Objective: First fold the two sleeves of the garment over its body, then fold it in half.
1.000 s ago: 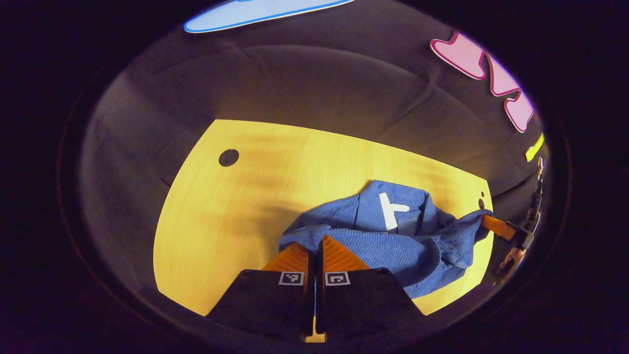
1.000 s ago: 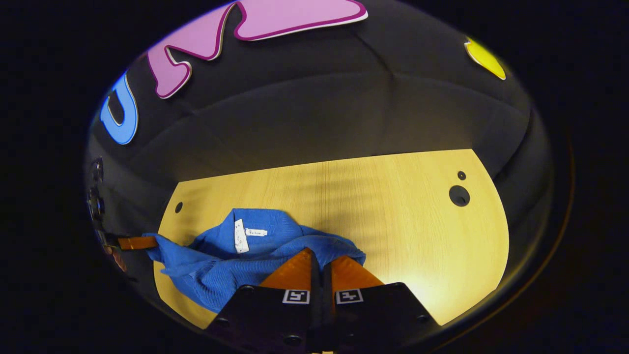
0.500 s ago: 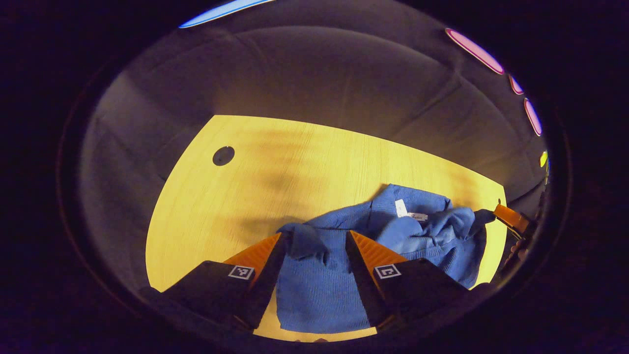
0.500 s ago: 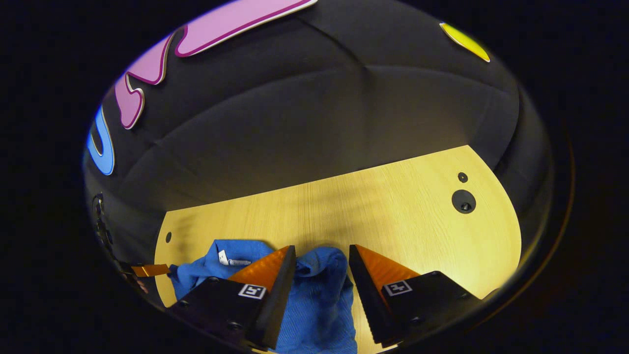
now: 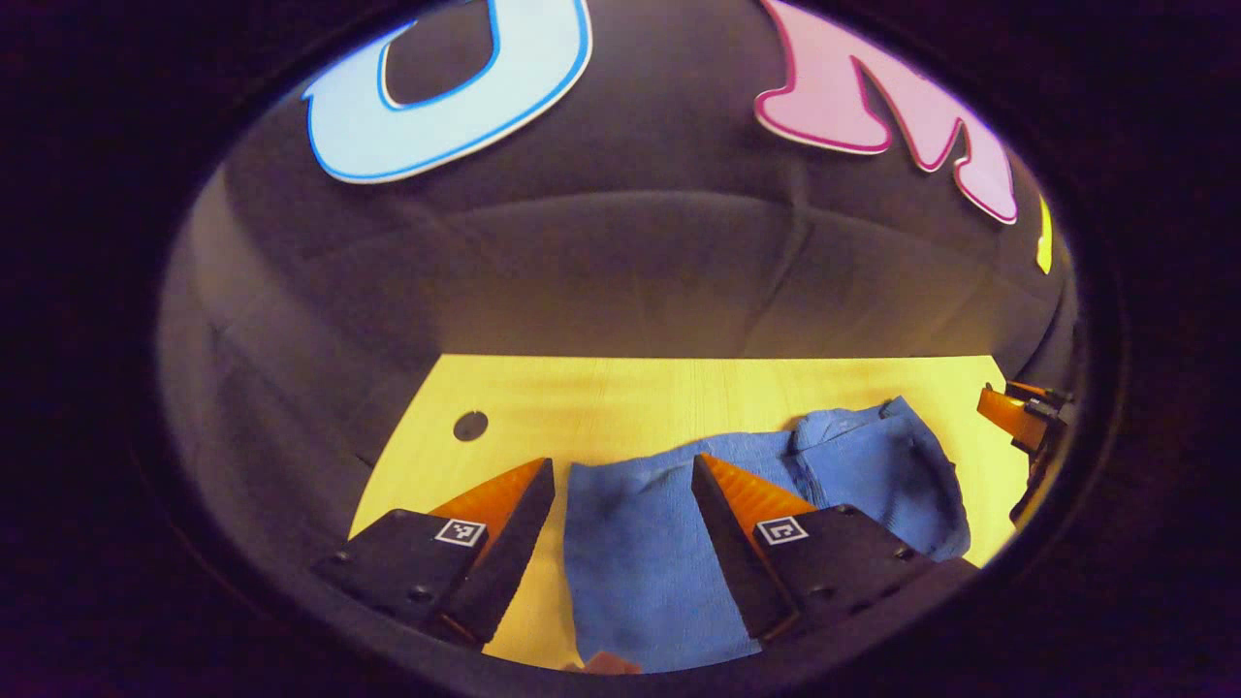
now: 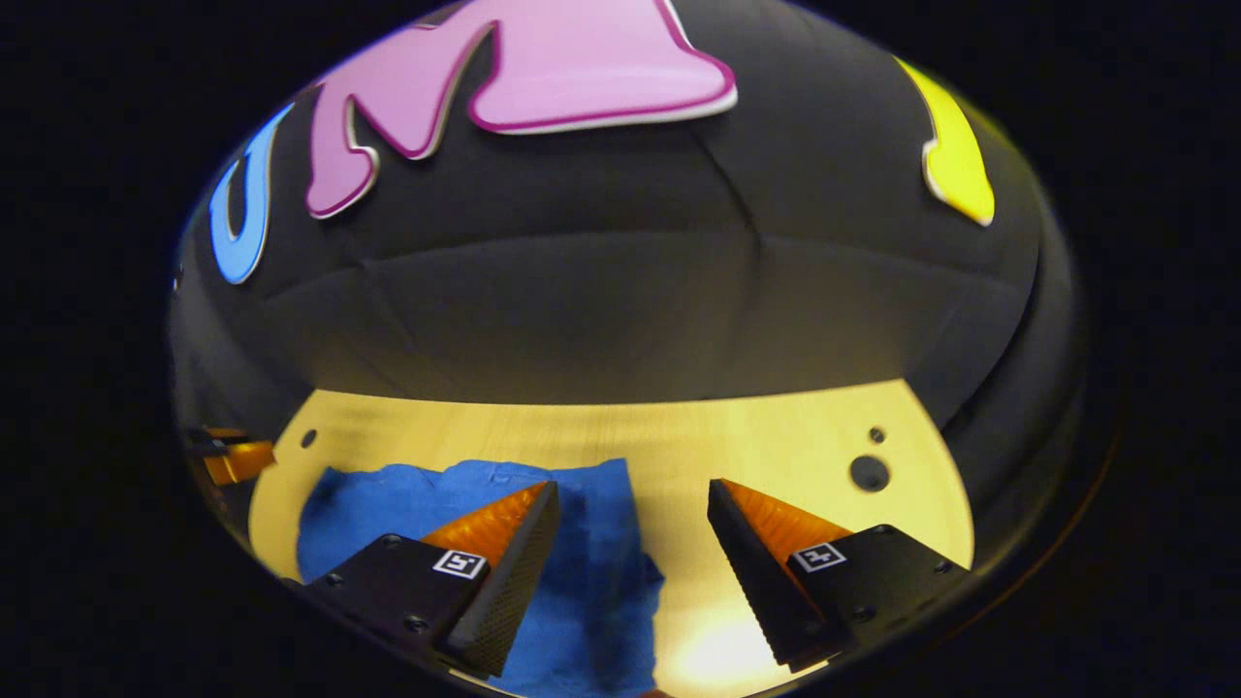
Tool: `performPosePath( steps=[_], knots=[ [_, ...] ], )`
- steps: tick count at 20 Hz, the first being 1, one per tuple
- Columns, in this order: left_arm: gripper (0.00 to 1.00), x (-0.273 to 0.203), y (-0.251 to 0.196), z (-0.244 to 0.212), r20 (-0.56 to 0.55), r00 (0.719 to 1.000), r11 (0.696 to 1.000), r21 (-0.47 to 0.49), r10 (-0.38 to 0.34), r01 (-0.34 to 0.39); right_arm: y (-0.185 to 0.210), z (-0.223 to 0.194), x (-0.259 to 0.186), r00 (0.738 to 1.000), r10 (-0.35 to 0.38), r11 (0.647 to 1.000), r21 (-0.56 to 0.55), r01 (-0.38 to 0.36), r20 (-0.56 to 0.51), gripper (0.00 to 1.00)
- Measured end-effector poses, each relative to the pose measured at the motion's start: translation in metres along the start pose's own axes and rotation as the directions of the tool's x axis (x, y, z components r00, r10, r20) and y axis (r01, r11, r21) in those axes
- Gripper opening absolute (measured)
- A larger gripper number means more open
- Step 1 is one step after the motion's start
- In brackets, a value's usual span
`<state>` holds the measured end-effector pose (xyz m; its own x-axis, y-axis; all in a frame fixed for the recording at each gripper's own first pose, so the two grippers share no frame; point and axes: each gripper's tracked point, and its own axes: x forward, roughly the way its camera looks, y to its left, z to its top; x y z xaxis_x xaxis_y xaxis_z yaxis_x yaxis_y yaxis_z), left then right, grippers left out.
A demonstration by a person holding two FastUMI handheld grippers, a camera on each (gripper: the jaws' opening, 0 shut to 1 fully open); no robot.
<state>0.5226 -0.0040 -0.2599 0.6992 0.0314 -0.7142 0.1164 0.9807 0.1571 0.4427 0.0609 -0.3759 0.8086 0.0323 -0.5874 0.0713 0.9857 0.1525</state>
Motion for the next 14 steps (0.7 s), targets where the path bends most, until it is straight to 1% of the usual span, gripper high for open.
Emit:
performPosePath(
  steps=[1, 3, 6, 9, 10, 11, 12, 13, 14],
  knots=[
    [0.84, -0.007, -0.005, 0.004, 0.043, 0.999, 1.0, 0.027, -0.007, 0.005, 0.005, 0.011, -0.01, 0.999, 0.014, 0.999, -0.032, -0.012, 0.044, 0.98],
    [0.84, -0.027, -0.014, 0.01, 0.12, 0.993, 0.998, 0.064, -0.01, 0.002, 0.016, 0.025, -0.04, 0.995, 0.039, 0.996, -0.083, -0.031, 0.096, 0.98],
    [0.84, -0.063, -0.031, 0.019, 0.222, 0.973, 0.997, 0.054, -0.063, 0.052, 0.031, 0.04, -0.086, 0.984, 0.084, 0.992, -0.102, -0.069, 0.155, 0.98],
    [0.84, -0.102, -0.036, 0.03, 0.328, 0.939, 0.994, 0.036, -0.105, 0.099, 0.044, 0.057, -0.152, 0.962, 0.105, 0.988, -0.135, -0.073, 0.25, 0.98],
    [0.84, -0.111, -0.038, 0.028, 0.35, 0.929, 0.993, 0.028, -0.12, 0.118, 0.051, 0.059, -0.177, 0.95, 0.119, 0.984, -0.166, -0.072, 0.289, 0.98],
    [0.84, -0.127, -0.039, 0.026, 0.37, 0.918, 0.989, 0.013, -0.142, 0.147, 0.055, 0.058, -0.2, 0.943, 0.12, 0.98, -0.19, -0.063, 0.311, 0.98],
    [0.84, -0.135, -0.037, 0.024, 0.377, 0.912, 0.985, -0.001, -0.158, 0.171, 0.063, 0.058, -0.226, 0.931, 0.129, 0.978, -0.199, -0.063, 0.343, 0.98],
    [0.84, -0.142, -0.03, 0.025, 0.387, 0.906, 0.982, -0.008, -0.169, 0.186, 0.068, 0.059, -0.249, 0.917, 0.132, 0.979, -0.197, -0.06, 0.377, 0.99],
    [0.84, -0.149, -0.02, 0.029, 0.403, 0.901, 0.984, -0.003, -0.163, 0.179, 0.069, 0.06, -0.27, 0.908, 0.137, 0.98, -0.19, -0.065, 0.396, 0.98]
  ],
)
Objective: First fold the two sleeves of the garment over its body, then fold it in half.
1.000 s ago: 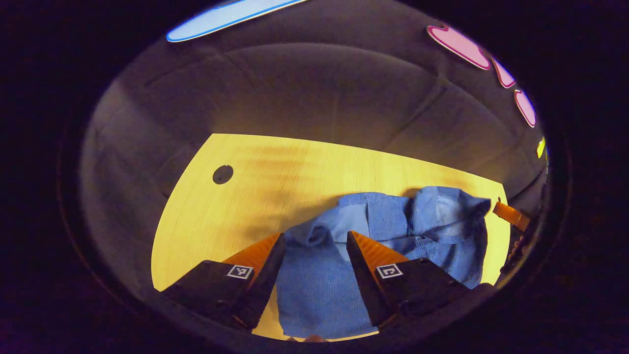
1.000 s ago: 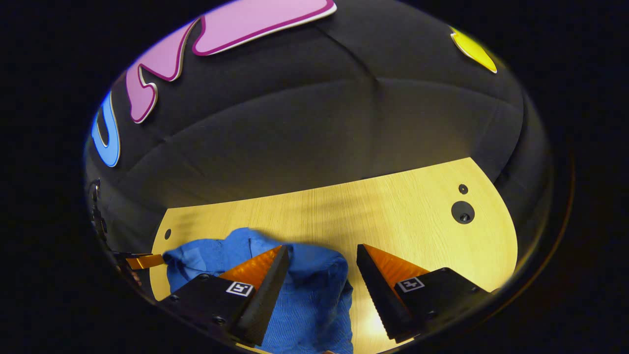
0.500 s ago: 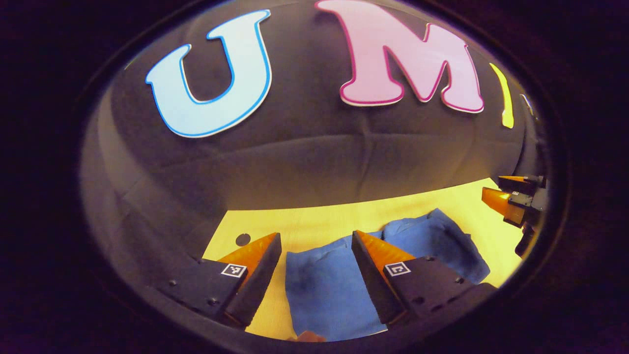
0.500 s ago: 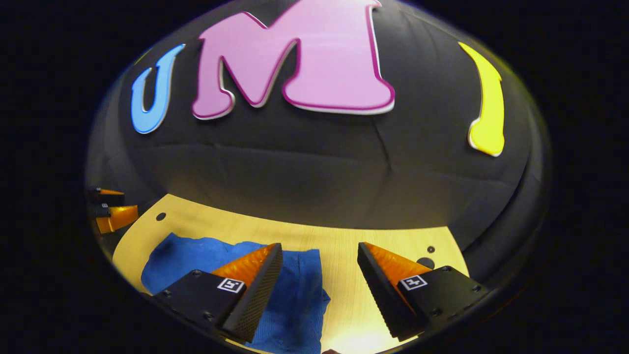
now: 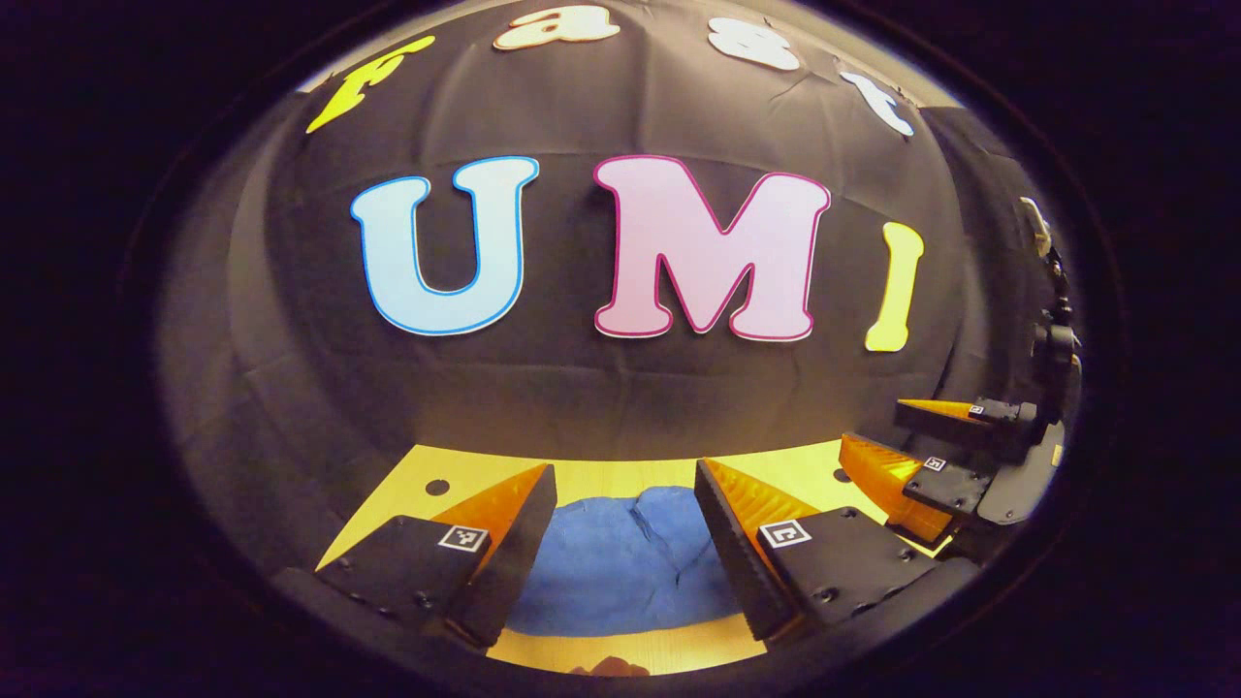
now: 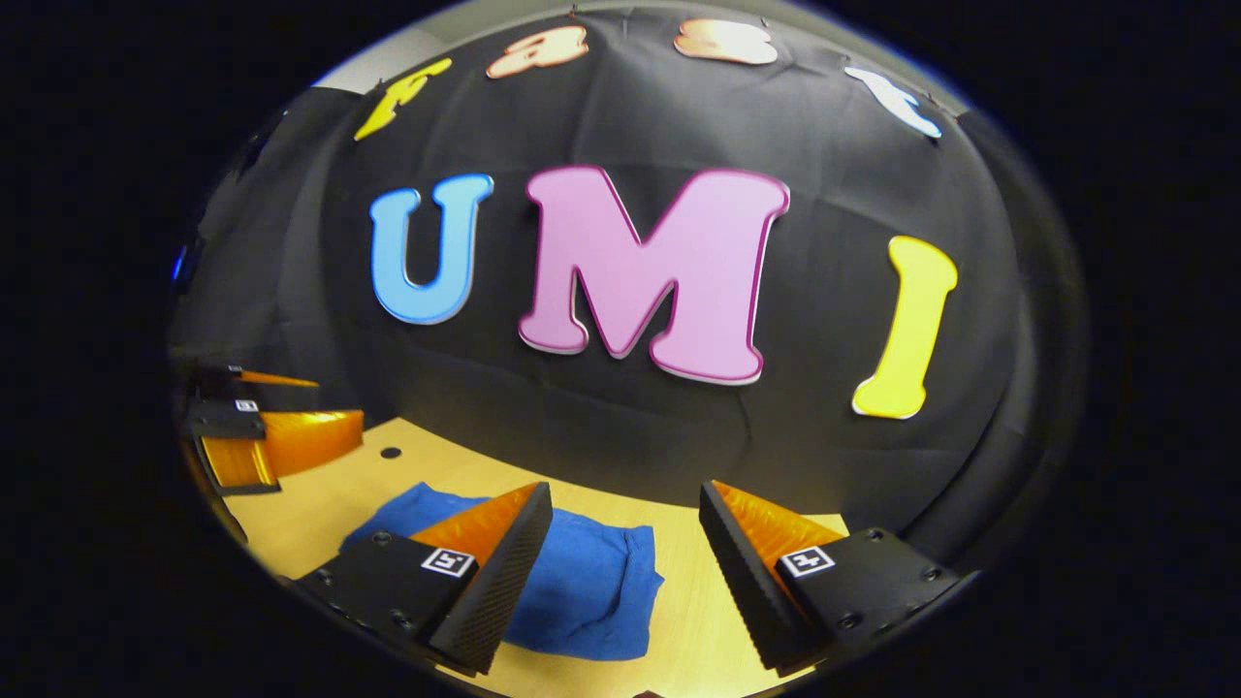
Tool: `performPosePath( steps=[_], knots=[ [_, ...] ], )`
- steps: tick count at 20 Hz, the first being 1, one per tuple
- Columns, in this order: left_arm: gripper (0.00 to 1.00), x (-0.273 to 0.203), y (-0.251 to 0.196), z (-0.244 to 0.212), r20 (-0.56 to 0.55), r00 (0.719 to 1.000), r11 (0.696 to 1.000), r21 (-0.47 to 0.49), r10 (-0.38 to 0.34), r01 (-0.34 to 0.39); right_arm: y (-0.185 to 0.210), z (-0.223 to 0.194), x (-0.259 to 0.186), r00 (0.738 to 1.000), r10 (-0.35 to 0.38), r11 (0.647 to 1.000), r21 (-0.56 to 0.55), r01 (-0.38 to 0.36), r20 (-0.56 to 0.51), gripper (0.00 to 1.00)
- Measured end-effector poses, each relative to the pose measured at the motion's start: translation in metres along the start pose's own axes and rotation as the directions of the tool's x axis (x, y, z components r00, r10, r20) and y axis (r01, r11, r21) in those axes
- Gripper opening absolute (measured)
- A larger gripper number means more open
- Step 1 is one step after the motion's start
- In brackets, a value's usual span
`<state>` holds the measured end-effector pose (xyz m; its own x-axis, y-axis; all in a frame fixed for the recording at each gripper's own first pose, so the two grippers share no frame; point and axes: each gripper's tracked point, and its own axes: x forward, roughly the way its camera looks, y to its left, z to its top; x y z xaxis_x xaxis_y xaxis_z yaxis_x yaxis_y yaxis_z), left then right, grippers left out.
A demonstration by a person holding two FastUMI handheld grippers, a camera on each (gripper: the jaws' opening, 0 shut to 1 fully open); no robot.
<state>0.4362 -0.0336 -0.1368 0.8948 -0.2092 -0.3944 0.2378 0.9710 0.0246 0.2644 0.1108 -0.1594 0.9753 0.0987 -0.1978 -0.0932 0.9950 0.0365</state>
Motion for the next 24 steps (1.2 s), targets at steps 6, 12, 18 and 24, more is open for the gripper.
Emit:
performPosePath(
  steps=[6, 12, 18, 24],
  knots=[
    [0.82, -0.009, -0.011, 0.008, 0.097, 0.994, 0.997, 0.056, 0.051, -0.056, 0.028, 0.056, -0.121, 0.993, -0.049, 0.998, 0.035, 0.045, 0.103, 0.96],
    [0.79, -0.02, -0.013, 0.03, 0.273, 0.961, 0.995, 0.072, 0.046, -0.068, 0.042, 0.063, -0.218, 0.984, -0.096, 0.994, 0.067, 0.087, 0.152, 0.96],
    [0.79, -0.021, -0.017, 0.031, 0.295, 0.955, 0.998, 0.049, 0.015, -0.03, 0.041, 0.036, -0.276, 0.987, -0.1, 0.993, 0.076, 0.091, 0.125, 0.92],
    [0.84, -0.017, 0.012, 0.048, 0.31, 0.951, 0.999, 0.015, 0.025, -0.031, 0.032, 0.03, -0.303, 0.986, -0.12, 0.99, 0.085, 0.111, 0.115, 0.96]
  ],
)
